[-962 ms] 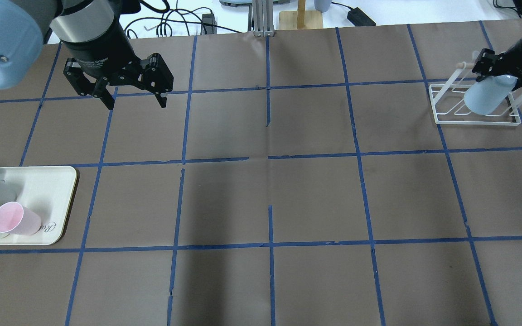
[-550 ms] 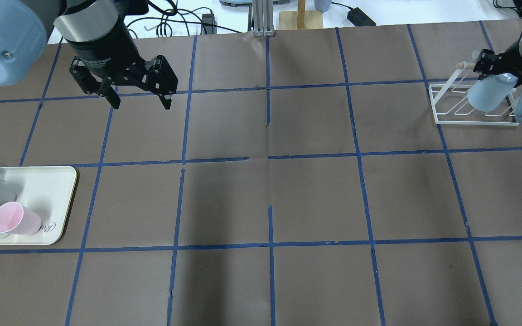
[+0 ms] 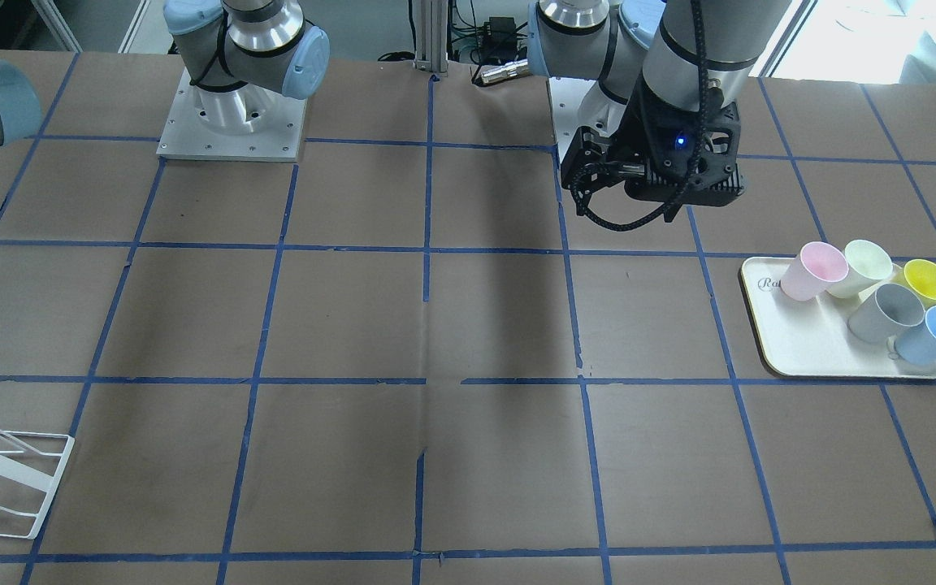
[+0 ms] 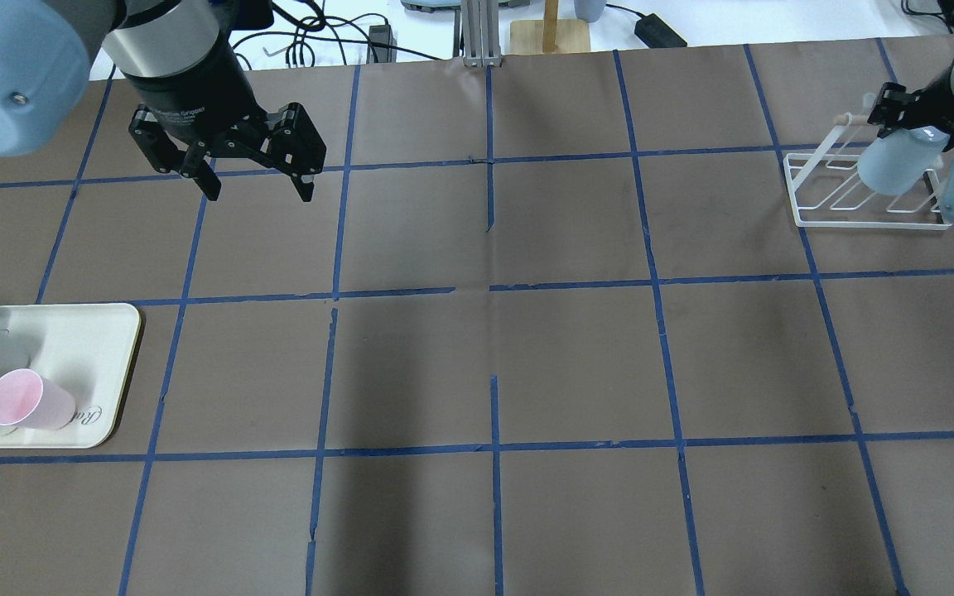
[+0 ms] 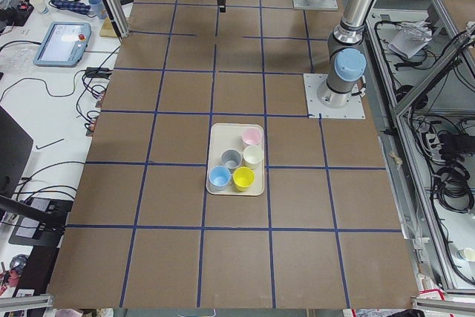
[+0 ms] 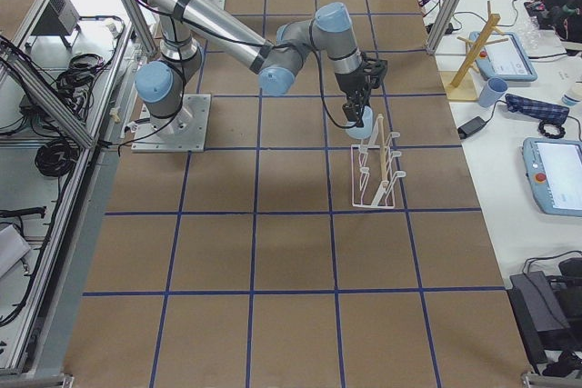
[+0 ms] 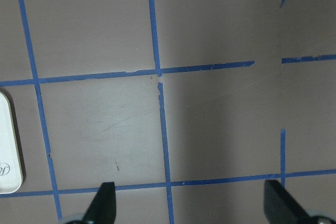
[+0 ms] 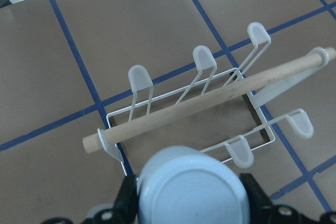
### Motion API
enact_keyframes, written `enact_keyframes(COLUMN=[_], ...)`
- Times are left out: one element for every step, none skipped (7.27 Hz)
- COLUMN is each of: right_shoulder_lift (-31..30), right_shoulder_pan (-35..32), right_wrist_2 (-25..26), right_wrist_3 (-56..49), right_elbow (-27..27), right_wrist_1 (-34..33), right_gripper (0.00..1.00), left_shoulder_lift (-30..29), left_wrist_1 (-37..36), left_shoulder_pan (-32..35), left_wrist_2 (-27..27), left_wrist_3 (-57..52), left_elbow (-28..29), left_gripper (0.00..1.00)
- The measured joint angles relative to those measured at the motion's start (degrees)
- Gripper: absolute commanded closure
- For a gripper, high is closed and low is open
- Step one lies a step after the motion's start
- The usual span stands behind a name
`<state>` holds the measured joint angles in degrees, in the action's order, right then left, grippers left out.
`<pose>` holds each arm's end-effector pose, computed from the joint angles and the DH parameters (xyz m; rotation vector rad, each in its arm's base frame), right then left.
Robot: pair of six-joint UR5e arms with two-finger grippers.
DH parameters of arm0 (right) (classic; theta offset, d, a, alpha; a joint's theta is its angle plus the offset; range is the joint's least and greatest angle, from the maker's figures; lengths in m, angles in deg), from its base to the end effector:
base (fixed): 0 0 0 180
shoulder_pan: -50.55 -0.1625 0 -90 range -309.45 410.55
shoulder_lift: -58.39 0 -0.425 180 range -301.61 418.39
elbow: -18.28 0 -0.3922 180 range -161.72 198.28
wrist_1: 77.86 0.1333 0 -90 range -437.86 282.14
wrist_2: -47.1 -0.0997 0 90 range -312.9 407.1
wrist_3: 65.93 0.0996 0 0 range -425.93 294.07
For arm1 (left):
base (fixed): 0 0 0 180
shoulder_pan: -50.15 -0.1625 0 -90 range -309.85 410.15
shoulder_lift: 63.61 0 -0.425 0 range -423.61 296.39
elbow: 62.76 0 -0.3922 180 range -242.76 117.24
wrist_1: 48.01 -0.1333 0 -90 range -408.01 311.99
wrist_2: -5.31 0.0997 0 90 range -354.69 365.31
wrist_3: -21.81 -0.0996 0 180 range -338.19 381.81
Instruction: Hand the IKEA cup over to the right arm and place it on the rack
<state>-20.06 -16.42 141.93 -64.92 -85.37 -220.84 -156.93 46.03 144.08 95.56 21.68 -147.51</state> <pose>-0.1098 -0.5775 0.3706 -0.6315 -2.8211 0.6784 -0.1677 -0.5022 0.4968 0.1112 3.1335 0.0575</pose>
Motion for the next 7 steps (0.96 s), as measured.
enact_keyframes(right_shoulder_lift=[0.39, 0.75, 1.42, 2.15, 2.69, 3.04, 3.23], right_shoulder_pan=[0.00, 0.00, 0.00, 0.00, 0.00, 0.00, 0.00], right_wrist_2=[-0.05, -0.11, -0.22, -0.34, -0.47, -0.54, -0.50], right_wrist_3=[0.13, 0.33, 0.64, 0.82, 0.91, 0.97, 0.94], right_elbow=[0.38, 0.58, 0.73, 0.78, 0.78, 0.76, 0.76], right_wrist_1=[-0.13, -0.17, -0.19, -0.26, -0.39, -0.48, -0.52], right_gripper=[0.98, 0.98, 0.98, 0.98, 0.90, 0.55, 0.45], left_shoulder_lift=[0.10, 0.13, 0.13, 0.11, 0.10, 0.12, 0.13], left_wrist_1=[-0.07, -0.13, -0.15, -0.15, -0.11, -0.09, -0.08], left_shoulder_pan=[0.02, 0.02, 0.05, 0.09, 0.10, 0.11, 0.11], left_wrist_2=[0.01, -0.01, -0.04, -0.06, -0.07, -0.07, -0.07], left_wrist_3=[-0.03, -0.04, -0.03, 0.01, 0.03, 0.04, 0.04], left_elbow=[-0.15, -0.20, -0.22, -0.26, -0.29, -0.31, -0.32], left_gripper=[0.00, 0.00, 0.00, 0.00, 0.00, 0.00, 0.00])
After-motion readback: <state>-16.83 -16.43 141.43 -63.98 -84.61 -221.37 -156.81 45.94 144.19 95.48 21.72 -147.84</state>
